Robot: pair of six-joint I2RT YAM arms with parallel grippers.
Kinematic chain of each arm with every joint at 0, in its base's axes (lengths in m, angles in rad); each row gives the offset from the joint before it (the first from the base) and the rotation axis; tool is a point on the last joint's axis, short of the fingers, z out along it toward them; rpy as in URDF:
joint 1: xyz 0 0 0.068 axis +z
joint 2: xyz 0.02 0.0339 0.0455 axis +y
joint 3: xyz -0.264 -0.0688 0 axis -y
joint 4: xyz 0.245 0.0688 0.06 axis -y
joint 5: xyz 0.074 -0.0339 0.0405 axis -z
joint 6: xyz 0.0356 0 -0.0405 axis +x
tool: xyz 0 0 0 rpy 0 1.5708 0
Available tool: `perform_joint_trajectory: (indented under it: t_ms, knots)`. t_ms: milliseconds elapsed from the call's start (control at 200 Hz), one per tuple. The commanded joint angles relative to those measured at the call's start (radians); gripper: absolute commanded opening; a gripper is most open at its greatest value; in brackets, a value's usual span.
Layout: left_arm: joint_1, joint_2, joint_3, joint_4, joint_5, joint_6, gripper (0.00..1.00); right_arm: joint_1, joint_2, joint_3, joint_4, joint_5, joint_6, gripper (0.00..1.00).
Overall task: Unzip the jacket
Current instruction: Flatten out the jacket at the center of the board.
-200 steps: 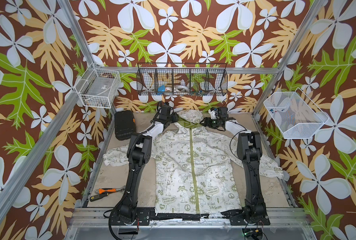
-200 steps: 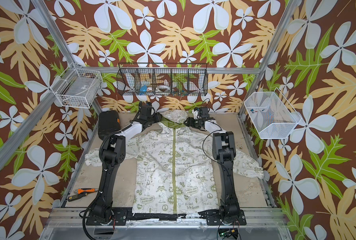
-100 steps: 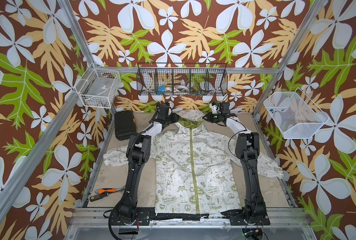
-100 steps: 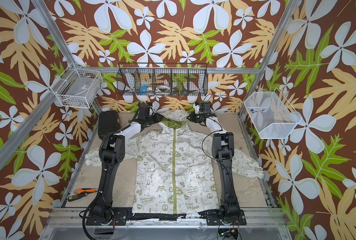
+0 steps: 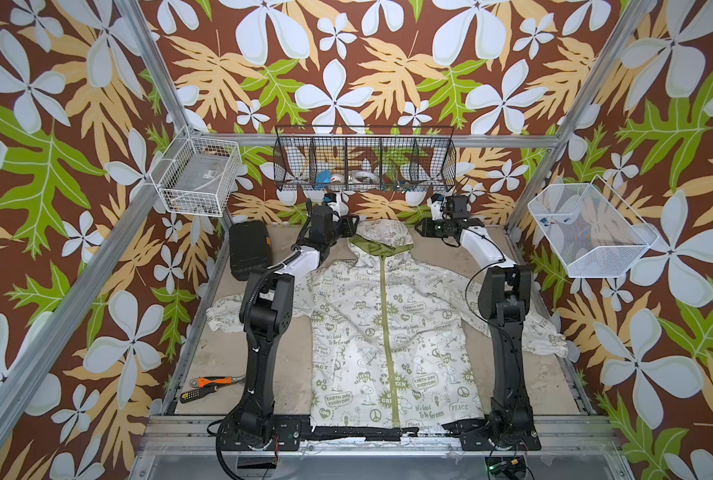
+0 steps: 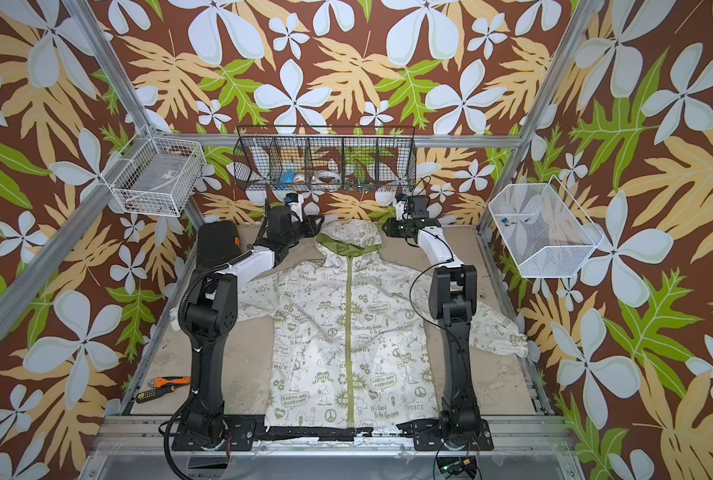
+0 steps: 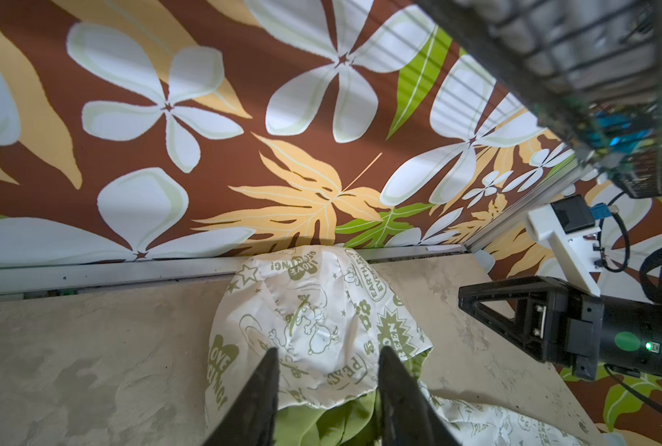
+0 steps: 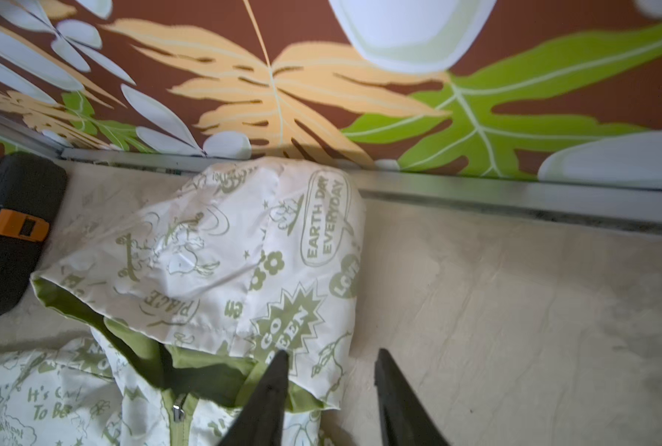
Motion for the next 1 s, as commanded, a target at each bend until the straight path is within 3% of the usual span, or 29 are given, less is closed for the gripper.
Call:
perform_joint_trajectory:
  t_ms: [0, 150, 300, 355, 390, 480, 586, 776, 886, 991]
  knots:
    - [0.001, 0.028, 0.018, -0.052, 0.000, 0.013, 0.59, -0.005, -0.003, -0.073, 0.087, -0.098, 0.058, 0.52]
    - [0.001, 0.108, 0.113, -0.182, 0.012, 0.000, 0.71, -0.025, 0.001, -0.178, 0.269, -0.258, 0.223, 0.57]
    - [0.000, 0.220, 0.277, -0.323, 0.042, -0.007, 0.82, -0.040, 0.077, -0.140, 0.396, -0.389, 0.360, 0.62]
    - [0.002, 0.263, 0.347, -0.381, 0.043, -0.015, 0.90, -0.048, 0.127, -0.095, 0.423, -0.433, 0.412, 0.62]
    - [0.003, 0.289, 0.387, -0.418, 0.034, -0.021, 1.00, -0.054, 0.162, -0.056, 0.434, -0.459, 0.438, 0.63]
    - [0.019, 0.331, 0.444, -0.463, 0.046, -0.050, 1.00, -0.064, 0.253, 0.048, 0.441, -0.510, 0.509, 0.63]
    - [0.054, 0.328, 0.411, -0.427, 0.104, -0.109, 1.00, -0.073, 0.334, 0.151, 0.423, -0.539, 0.553, 0.62]
    - [0.116, 0.307, 0.357, -0.364, 0.209, -0.176, 1.00, -0.074, 0.381, 0.169, 0.467, -0.576, 0.605, 0.59]
    - [0.125, 0.352, 0.430, -0.395, 0.292, -0.183, 1.00, -0.068, 0.405, 0.178, 0.521, -0.615, 0.652, 0.59]
    - [0.124, 0.442, 0.525, -0.405, 0.423, -0.266, 1.00, -0.056, 0.436, 0.226, 0.524, -0.627, 0.670, 0.59]
